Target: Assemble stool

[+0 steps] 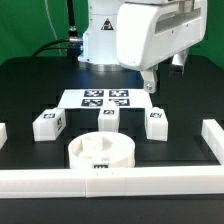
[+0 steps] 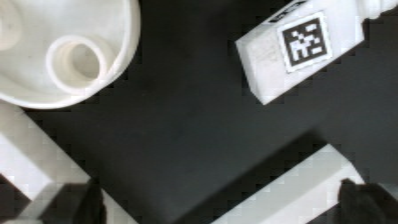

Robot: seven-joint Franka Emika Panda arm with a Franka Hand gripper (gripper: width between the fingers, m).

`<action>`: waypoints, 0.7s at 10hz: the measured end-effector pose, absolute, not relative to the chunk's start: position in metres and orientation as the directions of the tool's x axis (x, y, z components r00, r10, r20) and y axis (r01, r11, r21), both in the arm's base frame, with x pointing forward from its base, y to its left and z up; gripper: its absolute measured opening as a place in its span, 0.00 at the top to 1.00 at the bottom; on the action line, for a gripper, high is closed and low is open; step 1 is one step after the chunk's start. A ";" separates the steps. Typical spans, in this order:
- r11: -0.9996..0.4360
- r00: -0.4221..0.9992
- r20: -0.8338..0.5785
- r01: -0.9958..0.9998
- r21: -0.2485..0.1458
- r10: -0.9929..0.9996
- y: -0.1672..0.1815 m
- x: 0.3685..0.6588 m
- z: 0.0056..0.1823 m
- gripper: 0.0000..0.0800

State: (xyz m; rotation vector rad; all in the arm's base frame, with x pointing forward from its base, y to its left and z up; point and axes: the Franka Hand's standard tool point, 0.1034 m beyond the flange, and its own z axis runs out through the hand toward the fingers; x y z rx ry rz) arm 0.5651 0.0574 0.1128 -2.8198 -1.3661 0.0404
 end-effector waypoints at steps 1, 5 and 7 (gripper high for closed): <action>-0.620 0.620 -0.020 0.784 -0.019 0.785 0.057 0.565 0.113 0.19; -0.620 0.620 -0.020 0.784 -0.019 0.785 0.057 0.565 0.113 0.19; -0.575 0.575 -0.007 0.818 -0.007 0.818 0.047 0.566 0.101 0.19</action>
Offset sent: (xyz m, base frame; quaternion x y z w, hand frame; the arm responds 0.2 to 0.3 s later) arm 0.0000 0.0000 0.0000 0.0000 0.0000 0.0000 1.0000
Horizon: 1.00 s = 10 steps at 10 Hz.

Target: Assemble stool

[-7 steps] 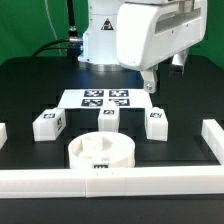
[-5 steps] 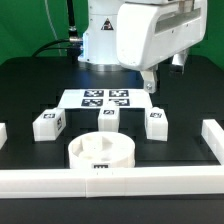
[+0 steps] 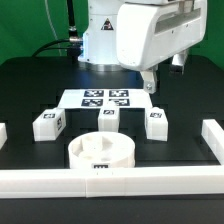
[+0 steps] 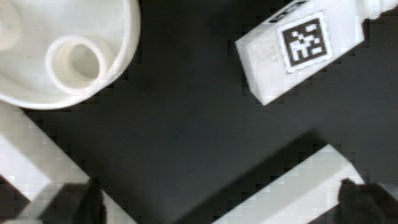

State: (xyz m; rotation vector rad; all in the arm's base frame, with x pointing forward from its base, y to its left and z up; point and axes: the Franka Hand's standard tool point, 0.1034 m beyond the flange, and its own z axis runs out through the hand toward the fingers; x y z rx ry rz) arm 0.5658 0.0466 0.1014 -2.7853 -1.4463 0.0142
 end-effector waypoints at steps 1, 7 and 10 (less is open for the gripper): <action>-0.547 0.547 -0.006 0.837 -0.006 0.837 0.032 0.566 0.088 0.19; -0.510 0.510 -0.009 0.859 -0.039 0.860 -0.009 0.565 0.036 0.19; -0.519 0.519 -0.014 0.853 -0.051 0.855 -0.015 0.561 0.027 0.19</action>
Offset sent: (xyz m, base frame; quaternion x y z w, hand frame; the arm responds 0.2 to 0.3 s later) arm 0.0185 -0.0302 -0.0320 -0.0002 0.0322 -0.0457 0.9984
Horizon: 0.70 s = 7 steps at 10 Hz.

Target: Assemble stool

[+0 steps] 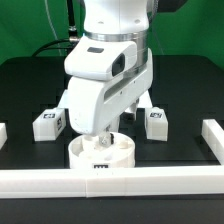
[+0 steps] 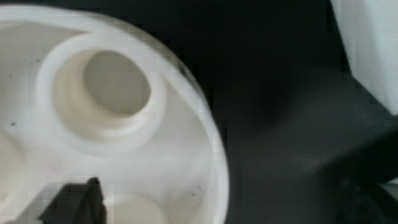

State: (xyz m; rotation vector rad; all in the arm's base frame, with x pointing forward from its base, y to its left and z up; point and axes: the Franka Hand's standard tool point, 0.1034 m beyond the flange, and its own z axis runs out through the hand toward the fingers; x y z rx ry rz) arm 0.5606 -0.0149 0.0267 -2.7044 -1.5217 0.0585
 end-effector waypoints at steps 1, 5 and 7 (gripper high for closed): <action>-0.520 0.520 -0.016 0.852 -0.055 0.854 -0.016 0.559 0.024 0.19; -0.521 0.521 -0.024 0.851 -0.072 0.853 -0.015 0.554 0.013 0.19; -0.521 0.520 -0.024 0.851 -0.074 0.854 -0.015 0.553 0.012 0.49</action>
Offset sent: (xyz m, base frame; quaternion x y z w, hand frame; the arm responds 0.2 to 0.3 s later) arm -0.0007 0.0021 -0.0133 0.0067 0.0045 0.0171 0.9998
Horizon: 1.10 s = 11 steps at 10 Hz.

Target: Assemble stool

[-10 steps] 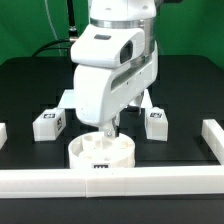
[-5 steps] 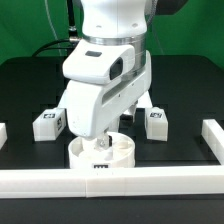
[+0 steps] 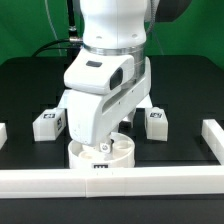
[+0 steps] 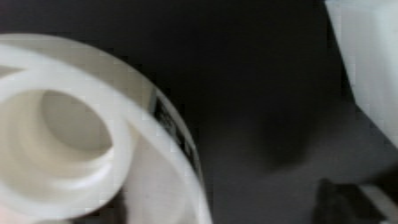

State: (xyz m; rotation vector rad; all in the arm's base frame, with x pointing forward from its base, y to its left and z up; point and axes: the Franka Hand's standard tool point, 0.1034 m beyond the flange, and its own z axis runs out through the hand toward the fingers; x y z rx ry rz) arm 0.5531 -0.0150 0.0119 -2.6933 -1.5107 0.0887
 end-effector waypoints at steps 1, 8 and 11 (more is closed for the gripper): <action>-0.521 0.520 -0.025 0.851 -0.074 0.854 -0.015 0.553 0.012 0.49; -0.521 0.520 -0.024 0.851 -0.072 0.854 -0.015 0.554 0.013 0.96; -0.519 0.519 -0.024 0.852 -0.070 0.854 -0.012 0.554 0.013 0.96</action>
Offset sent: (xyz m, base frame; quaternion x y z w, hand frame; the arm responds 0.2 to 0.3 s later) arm 0.0000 0.0000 0.0000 0.0000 0.0000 0.0000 1.0000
